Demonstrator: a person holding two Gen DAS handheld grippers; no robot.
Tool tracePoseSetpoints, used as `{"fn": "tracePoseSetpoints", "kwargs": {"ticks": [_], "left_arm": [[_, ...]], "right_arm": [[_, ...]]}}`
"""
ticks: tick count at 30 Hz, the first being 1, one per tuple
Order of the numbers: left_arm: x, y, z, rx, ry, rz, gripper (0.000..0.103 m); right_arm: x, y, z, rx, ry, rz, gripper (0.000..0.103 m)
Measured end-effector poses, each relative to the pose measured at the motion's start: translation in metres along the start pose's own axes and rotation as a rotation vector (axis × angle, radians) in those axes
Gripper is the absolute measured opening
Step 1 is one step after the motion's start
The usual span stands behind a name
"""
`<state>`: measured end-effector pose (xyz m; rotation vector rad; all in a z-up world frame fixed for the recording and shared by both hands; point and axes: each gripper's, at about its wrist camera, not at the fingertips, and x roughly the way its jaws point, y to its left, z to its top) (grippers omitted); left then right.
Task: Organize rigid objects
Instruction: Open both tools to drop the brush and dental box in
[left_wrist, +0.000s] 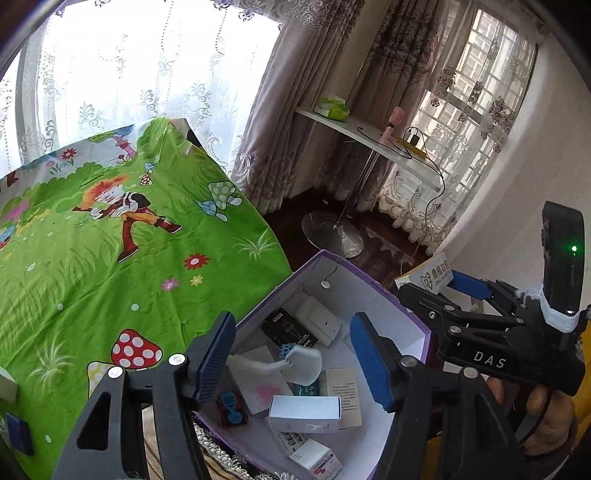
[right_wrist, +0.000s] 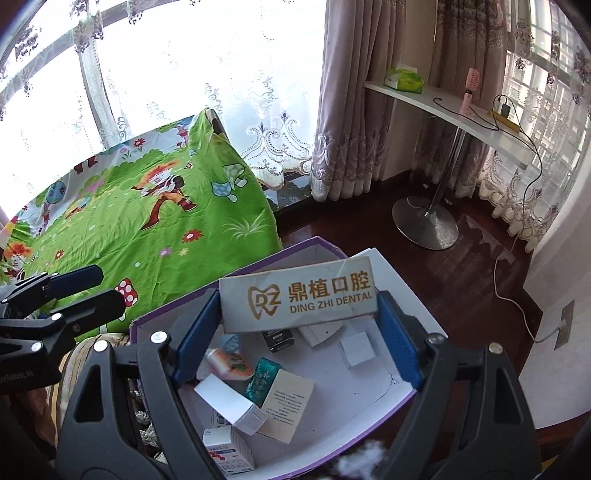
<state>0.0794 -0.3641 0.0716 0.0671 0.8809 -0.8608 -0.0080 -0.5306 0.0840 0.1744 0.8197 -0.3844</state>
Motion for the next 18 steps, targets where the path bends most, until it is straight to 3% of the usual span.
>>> {"fn": "tracePoseSetpoints", "kwargs": {"ticks": [11, 18], "left_arm": [[-0.037, 0.025, 0.0, -0.035, -0.075, -0.007, 0.065], [-0.073, 0.059, -0.007, -0.068, -0.147, 0.06, 0.066]], "right_arm": [[-0.001, -0.005, 0.0, 0.025, 0.009, -0.028, 0.09], [-0.011, 0.0, 0.003, 0.021, -0.001, -0.024, 0.09]]}}
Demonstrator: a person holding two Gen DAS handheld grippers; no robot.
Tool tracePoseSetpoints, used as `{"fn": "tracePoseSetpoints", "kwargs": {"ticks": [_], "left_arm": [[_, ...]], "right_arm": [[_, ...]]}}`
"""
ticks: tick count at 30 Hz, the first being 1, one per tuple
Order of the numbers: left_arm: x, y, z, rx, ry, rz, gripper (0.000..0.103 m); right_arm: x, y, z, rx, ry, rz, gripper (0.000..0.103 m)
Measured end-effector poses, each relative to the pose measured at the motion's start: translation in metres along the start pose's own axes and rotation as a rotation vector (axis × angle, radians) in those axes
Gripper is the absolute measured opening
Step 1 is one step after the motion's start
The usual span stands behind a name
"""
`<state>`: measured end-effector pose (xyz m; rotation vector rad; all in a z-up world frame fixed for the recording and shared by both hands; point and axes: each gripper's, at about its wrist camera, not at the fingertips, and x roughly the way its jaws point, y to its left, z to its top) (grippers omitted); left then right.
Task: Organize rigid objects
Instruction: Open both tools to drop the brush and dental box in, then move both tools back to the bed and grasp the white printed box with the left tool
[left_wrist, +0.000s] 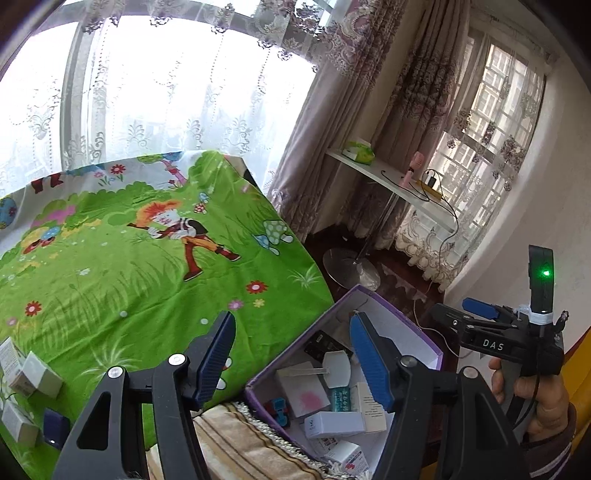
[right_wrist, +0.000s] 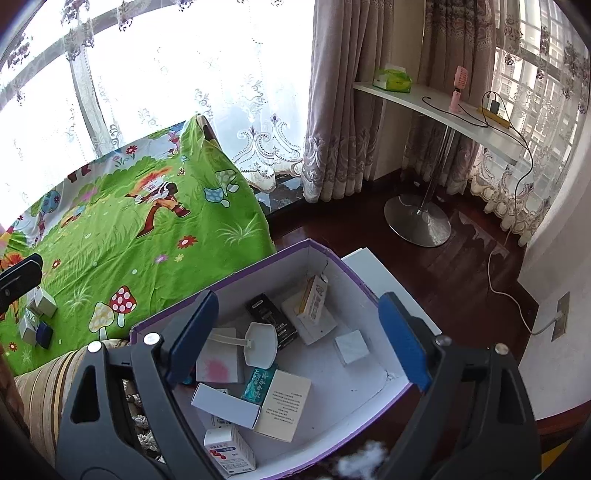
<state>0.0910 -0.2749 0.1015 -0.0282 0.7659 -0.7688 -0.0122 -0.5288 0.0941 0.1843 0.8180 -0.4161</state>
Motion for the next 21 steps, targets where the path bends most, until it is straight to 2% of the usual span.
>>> {"fn": "tracePoseSetpoints", "kwargs": {"ticks": [6, 12, 21], "left_arm": [[-0.016, 0.038, -0.009, -0.05, 0.013, 0.066, 0.066], [-0.04, 0.085, -0.021, -0.142, -0.009, 0.135, 0.066], [-0.078, 0.152, -0.033, -0.264, -0.038, 0.285, 0.067]], "right_arm": [[-0.006, 0.028, 0.003, -0.038, -0.007, 0.07, 0.09], [-0.015, 0.067, 0.003, -0.101, -0.01, 0.139, 0.09], [-0.016, 0.128, -0.003, -0.206, 0.012, 0.207, 0.09]]}}
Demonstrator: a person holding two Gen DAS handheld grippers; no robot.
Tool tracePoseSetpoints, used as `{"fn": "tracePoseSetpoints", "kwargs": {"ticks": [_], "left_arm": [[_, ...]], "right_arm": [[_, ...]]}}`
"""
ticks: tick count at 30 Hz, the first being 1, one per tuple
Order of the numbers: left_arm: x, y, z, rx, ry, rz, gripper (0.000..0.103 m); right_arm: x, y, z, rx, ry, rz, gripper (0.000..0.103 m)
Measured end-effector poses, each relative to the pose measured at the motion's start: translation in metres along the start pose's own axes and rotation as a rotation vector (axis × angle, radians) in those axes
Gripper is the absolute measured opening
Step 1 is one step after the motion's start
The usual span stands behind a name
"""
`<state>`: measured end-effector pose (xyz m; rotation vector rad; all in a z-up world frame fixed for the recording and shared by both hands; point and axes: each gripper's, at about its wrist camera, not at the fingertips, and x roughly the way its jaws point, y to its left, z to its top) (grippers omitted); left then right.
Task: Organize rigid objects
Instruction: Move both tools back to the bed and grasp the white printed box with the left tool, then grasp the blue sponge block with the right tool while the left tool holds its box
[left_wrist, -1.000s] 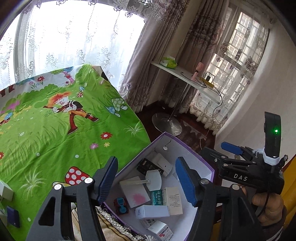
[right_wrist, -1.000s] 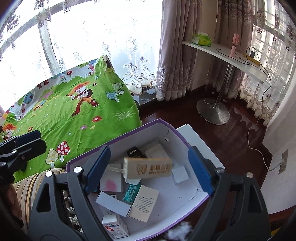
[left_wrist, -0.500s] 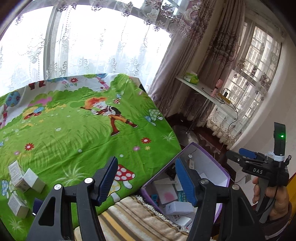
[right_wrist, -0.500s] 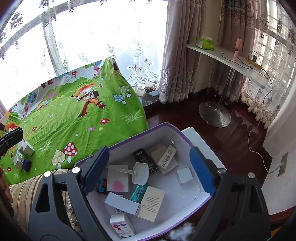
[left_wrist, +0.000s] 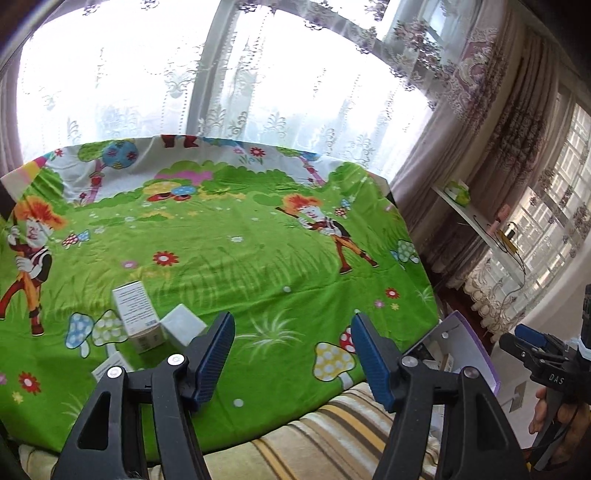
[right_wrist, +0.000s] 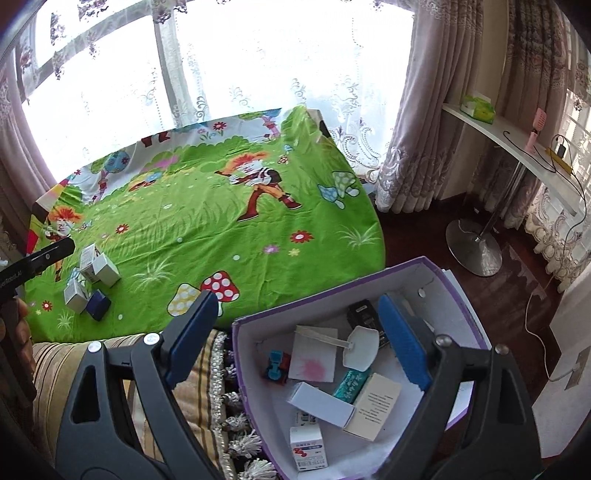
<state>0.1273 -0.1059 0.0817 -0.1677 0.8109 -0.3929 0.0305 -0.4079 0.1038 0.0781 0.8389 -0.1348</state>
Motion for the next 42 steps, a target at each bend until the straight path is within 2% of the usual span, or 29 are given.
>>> {"fn": "tracePoseSetpoints", "kwargs": {"ticks": [8, 11, 14, 23, 28, 34, 36, 37, 42], "left_arm": [[0.0, 0.085, -0.004, -0.296, 0.029, 0.188, 0.069], [0.003, 0.107, -0.011, -0.393, 0.056, 0.209, 0.069], [0.009, 0.119, -0.018, -0.445, 0.088, 0.216, 0.069], [0.03, 0.142, -0.036, -0.517, 0.179, 0.302, 0.069], [0.043, 0.155, -0.046, -0.585, 0.226, 0.295, 0.069], [0.056, 0.158, -0.05, -0.583, 0.262, 0.298, 0.068], [0.059, 0.157, -0.051, -0.556, 0.269, 0.306, 0.061], [0.06, 0.157, -0.052, -0.553, 0.274, 0.301, 0.053], [0.057, 0.152, -0.049, -0.523, 0.246, 0.277, 0.047]], "right_arm": [[0.016, 0.053, 0.002, -0.106, 0.031, 0.071, 0.09], [0.025, 0.072, 0.004, -0.146, 0.047, 0.105, 0.09], [0.035, 0.095, 0.004, -0.199, 0.068, 0.147, 0.09], [0.062, 0.167, 0.002, -0.415, 0.137, 0.282, 0.09], [0.078, 0.203, -0.004, -0.517, 0.185, 0.362, 0.09], [0.096, 0.241, -0.012, -0.612, 0.242, 0.421, 0.09], [0.102, 0.252, -0.015, -0.637, 0.266, 0.434, 0.09], [0.105, 0.257, -0.017, -0.649, 0.278, 0.44, 0.09], [0.117, 0.28, -0.02, -0.696, 0.279, 0.457, 0.09]]}}
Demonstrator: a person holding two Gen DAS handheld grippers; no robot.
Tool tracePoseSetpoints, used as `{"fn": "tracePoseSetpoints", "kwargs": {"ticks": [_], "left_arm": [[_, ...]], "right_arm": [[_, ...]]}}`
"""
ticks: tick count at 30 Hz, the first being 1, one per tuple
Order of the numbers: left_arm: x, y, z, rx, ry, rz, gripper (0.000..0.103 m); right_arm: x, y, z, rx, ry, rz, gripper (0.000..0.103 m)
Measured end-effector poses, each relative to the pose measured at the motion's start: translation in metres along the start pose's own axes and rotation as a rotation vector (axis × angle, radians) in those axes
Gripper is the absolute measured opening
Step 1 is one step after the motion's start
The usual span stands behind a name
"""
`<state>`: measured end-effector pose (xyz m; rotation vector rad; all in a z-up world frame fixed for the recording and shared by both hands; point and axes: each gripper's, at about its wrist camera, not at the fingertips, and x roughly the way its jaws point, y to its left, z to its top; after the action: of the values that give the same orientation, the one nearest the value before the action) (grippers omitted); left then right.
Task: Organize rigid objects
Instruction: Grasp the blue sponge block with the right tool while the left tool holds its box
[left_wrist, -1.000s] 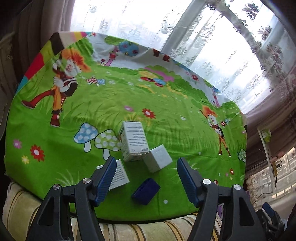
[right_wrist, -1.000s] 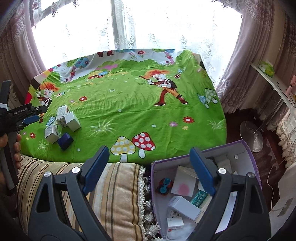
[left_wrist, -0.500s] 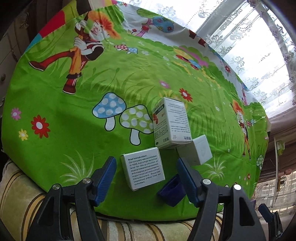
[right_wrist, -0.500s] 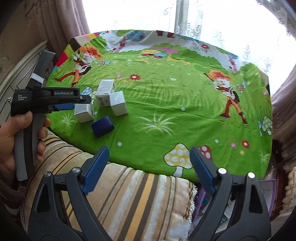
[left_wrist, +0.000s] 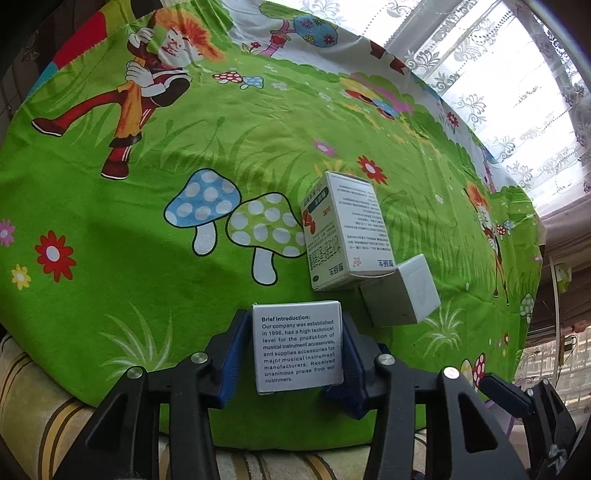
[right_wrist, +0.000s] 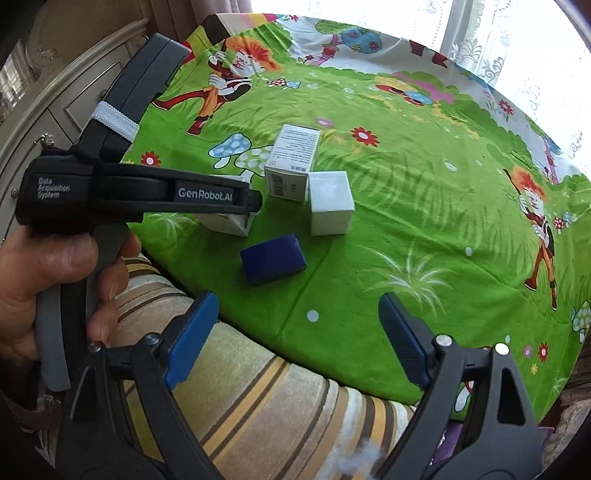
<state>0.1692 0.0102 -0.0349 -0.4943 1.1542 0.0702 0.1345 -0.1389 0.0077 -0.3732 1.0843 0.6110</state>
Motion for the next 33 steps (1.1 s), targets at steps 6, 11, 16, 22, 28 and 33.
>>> {"fn": "tracePoseSetpoints", "kwargs": {"ticks": [6, 11, 16, 22, 28, 33], "left_arm": [[-0.016, 0.006, 0.005, -0.015, -0.086, 0.014, 0.046], [-0.022, 0.006, 0.007, -0.002, -0.126, 0.034, 0.046], [-0.021, 0.009, 0.008, -0.011, -0.128, 0.03, 0.046], [-0.022, 0.009, 0.006, -0.012, -0.132, 0.019, 0.046], [-0.022, 0.009, 0.005, -0.013, -0.137, 0.011, 0.046], [-0.026, 0.005, 0.004, -0.002, -0.151, -0.004, 0.046]], "right_arm": [[0.028, 0.007, 0.011, -0.046, 0.052, 0.016, 0.09], [0.047, 0.009, 0.02, -0.061, 0.085, 0.013, 0.09], [0.06, 0.011, 0.023, -0.066, 0.107, 0.012, 0.09], [0.074, 0.012, 0.026, -0.066, 0.14, 0.018, 0.076], [0.073, 0.007, 0.022, -0.038, 0.142, 0.022, 0.055], [0.061, -0.004, 0.016, 0.018, 0.111, 0.023, 0.055]]}}
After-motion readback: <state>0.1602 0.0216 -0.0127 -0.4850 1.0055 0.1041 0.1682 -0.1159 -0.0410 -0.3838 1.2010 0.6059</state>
